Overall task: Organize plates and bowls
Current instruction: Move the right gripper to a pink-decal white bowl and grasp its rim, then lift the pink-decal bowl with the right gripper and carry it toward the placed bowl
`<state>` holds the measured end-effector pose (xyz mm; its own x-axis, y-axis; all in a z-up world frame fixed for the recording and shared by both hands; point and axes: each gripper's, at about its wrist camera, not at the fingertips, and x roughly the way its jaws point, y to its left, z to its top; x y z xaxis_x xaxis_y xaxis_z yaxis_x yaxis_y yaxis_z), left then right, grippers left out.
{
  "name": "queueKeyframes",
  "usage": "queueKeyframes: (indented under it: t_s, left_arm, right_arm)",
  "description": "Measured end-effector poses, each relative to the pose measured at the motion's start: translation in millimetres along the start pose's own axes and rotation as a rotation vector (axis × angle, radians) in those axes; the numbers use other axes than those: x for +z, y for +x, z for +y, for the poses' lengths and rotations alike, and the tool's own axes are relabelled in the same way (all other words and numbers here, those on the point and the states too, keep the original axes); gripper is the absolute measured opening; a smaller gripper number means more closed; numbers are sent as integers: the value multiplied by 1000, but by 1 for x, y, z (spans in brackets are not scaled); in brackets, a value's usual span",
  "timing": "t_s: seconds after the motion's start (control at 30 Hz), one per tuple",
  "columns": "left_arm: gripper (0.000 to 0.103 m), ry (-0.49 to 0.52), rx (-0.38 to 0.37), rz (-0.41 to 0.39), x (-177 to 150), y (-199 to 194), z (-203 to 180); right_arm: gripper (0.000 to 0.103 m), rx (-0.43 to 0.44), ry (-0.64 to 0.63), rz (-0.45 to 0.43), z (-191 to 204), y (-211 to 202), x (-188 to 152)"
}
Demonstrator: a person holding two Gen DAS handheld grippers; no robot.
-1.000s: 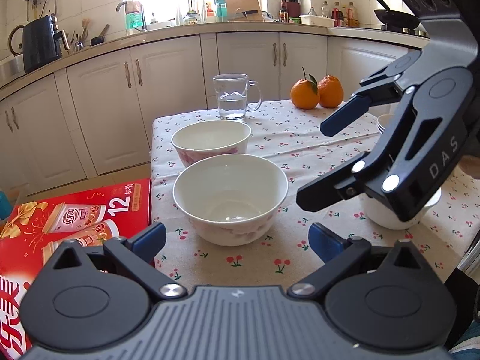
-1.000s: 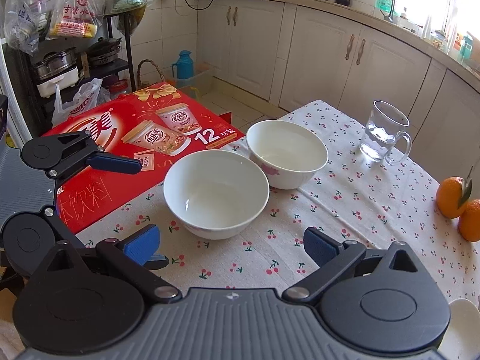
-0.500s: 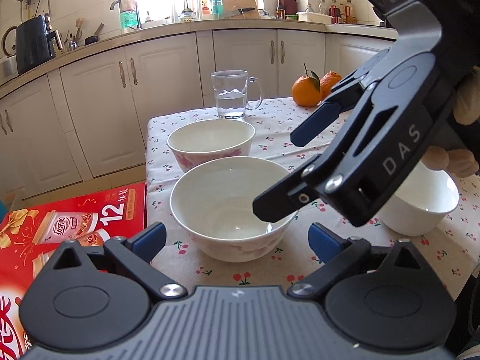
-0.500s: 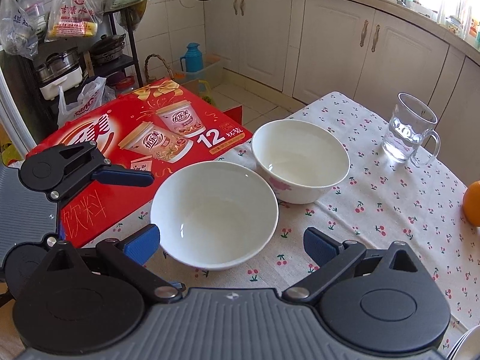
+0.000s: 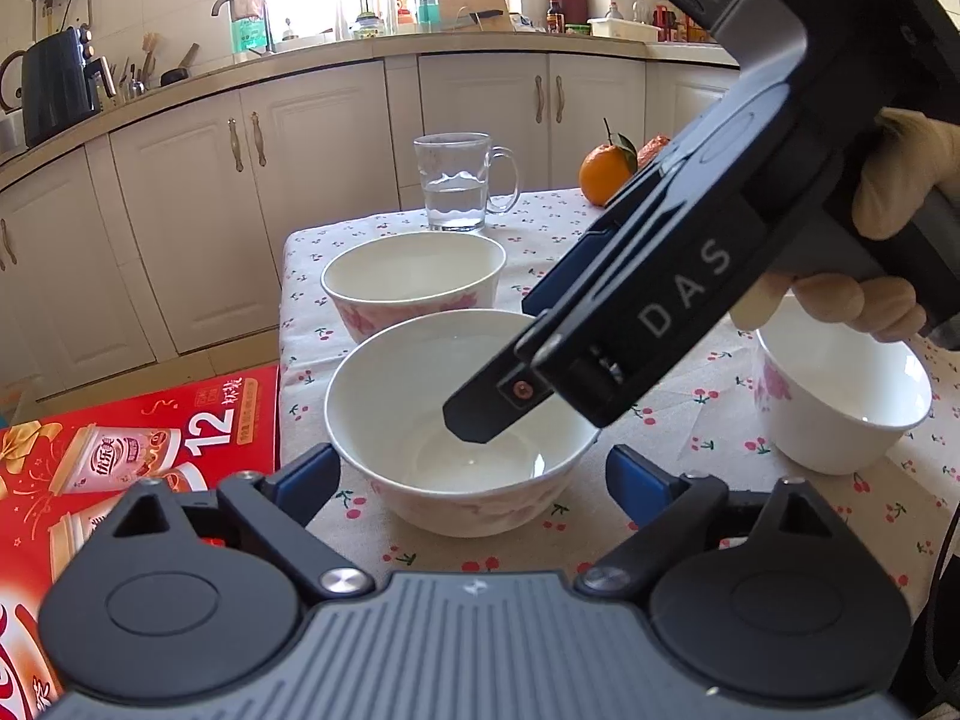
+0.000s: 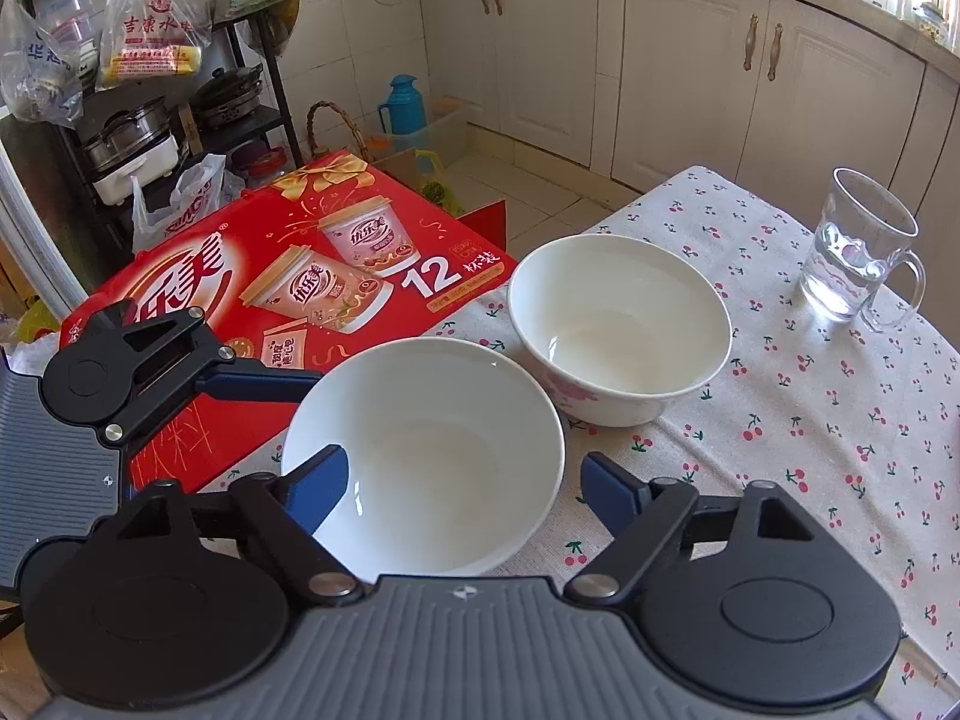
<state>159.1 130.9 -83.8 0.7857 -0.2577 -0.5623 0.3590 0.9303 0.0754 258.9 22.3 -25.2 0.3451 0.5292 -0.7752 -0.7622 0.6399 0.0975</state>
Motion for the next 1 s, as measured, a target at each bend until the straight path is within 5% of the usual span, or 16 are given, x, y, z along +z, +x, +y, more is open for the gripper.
queueKeyframes:
  t_s: [0.37,1.0]
  left_arm:
    - [90,-2,6,-5,2,0,3]
    - [90,35,10,8,4,4,1]
  right_arm:
    - [71,22,40,27,-9,13,2]
    - [70,28,55,28,-9,12,-1]
